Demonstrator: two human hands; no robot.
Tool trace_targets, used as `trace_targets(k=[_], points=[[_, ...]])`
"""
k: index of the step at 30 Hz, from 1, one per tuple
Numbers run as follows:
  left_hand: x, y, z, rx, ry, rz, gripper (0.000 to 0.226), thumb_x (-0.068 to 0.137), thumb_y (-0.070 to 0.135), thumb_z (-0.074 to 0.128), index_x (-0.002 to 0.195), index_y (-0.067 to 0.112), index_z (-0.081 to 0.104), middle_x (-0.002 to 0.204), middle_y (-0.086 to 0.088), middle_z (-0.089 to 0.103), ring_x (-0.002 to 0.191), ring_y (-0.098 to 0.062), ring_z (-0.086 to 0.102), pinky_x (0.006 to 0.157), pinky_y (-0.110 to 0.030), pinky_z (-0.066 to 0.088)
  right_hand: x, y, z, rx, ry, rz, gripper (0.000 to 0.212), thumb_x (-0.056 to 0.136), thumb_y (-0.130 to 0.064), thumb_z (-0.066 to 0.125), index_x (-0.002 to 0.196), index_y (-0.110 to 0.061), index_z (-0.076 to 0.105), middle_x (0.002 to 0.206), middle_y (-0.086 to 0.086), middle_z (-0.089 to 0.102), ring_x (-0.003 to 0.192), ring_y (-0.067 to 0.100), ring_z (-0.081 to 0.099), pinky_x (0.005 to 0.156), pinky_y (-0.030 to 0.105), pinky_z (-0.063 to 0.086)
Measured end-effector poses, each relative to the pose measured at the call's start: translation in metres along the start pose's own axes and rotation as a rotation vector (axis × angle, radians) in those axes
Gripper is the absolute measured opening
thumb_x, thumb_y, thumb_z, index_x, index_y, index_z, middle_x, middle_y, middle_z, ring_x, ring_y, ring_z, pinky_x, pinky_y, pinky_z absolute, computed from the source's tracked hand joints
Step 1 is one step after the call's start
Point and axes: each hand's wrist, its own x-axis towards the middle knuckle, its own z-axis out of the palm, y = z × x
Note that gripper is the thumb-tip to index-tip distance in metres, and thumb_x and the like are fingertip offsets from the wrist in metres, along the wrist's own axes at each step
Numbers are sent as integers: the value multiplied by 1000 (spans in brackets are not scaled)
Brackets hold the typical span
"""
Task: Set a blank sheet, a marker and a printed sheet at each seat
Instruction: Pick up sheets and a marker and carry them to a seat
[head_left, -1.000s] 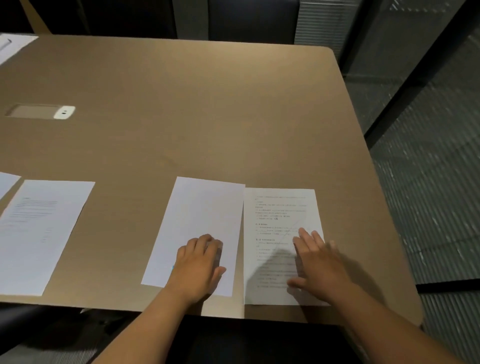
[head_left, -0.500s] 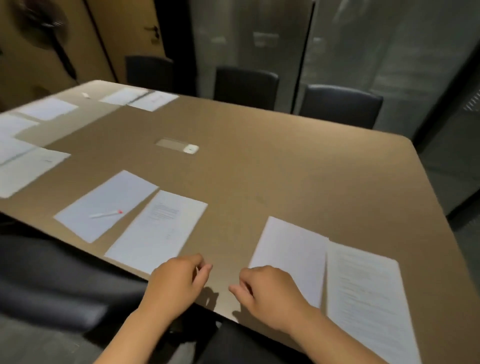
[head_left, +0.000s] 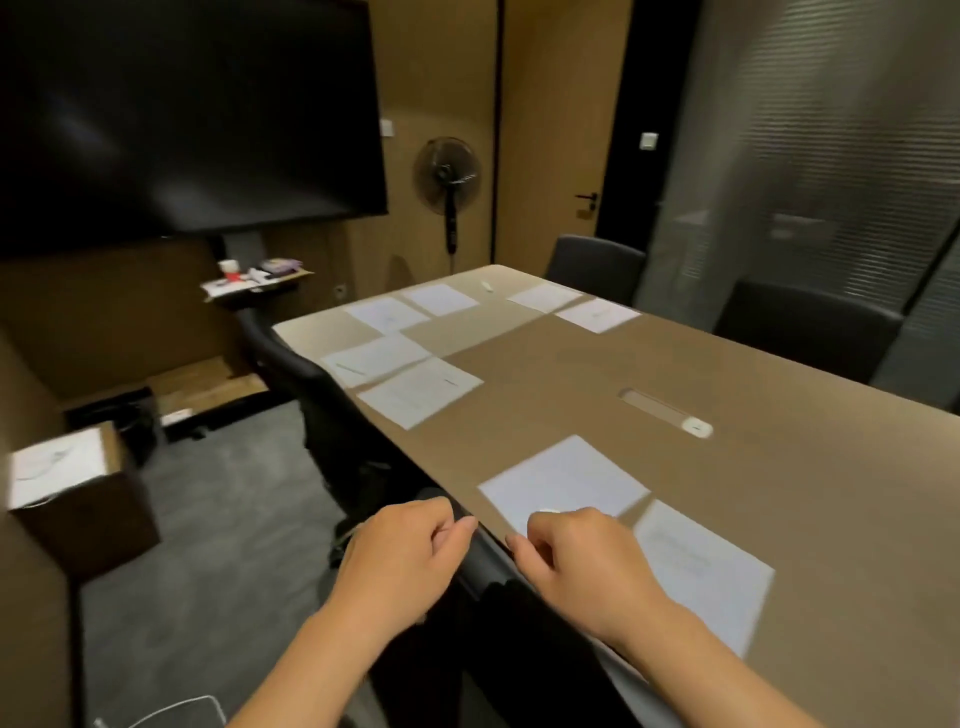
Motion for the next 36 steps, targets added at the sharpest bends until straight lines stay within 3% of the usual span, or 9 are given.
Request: trace_targets(k=[4,11,15,18,22,26,29,32,36], points=[[19,-86,-49,-45,50,-97,45,91,44,54,61,14,40,52,4,41,53,-13,43,51,-24,31,83,-70,37,-2,-1,-126,41,93,-52,40,69,-19,47,65,1,59,70,25,58,59,33,40],[91,-249,-104,25,122,-220,46,90,45,54,60,13,42,49,3,43,51,-9,47,50,-23,31,249,-152,111,90,-60,-254,40,94,-48,43,69,-18,50,59,-3,51,59,14,51,50,27,32],[169,-352,-148,139,166,-239,45,92,43,55,60,15,41,53,2,43,54,-13,46,53,-32,36,387,-204,153,174,-40,-292,42,94,-48,45,67,-15,50,57,1,53,57,16,51,53,30,38],[226,-408,-178,147,140,-268,43,93,43,53,61,17,42,56,4,44,54,-12,42,54,-28,33,476,-242,171,178,-18,-317,42,93,-48,47,64,-18,44,57,0,52,58,17,52,56,34,41],[302,-489,-207,169,141,-227,40,93,43,51,60,26,38,57,6,45,53,-11,40,52,-23,33,590,-286,198,190,-17,-341,44,93,-48,47,60,-20,40,56,1,51,57,18,49,56,34,41],[382,-588,-219,176,92,-245,34,94,47,47,64,29,46,62,6,52,58,-9,50,55,-23,40,699,-319,245,147,-77,-370,42,94,-48,45,63,-21,46,59,0,55,57,17,52,57,35,43],[444,-662,-226,148,105,-237,33,93,46,50,66,27,52,61,6,54,58,-9,53,58,-31,49,778,-335,278,103,-102,-341,40,96,-48,44,65,-23,49,61,-1,55,59,15,53,57,31,41],[527,-756,-241,111,91,-172,36,91,42,56,61,24,48,57,5,52,55,-10,50,54,-34,44,871,-359,318,69,-102,-293,39,96,-48,42,72,-20,55,66,0,58,63,16,54,59,32,42],[631,-831,-258,113,10,-81,38,91,44,56,59,27,46,55,6,53,53,-8,51,52,-29,40,964,-376,345,25,-82,-182,43,96,-47,42,62,-21,37,58,-1,43,60,18,43,49,26,25]])
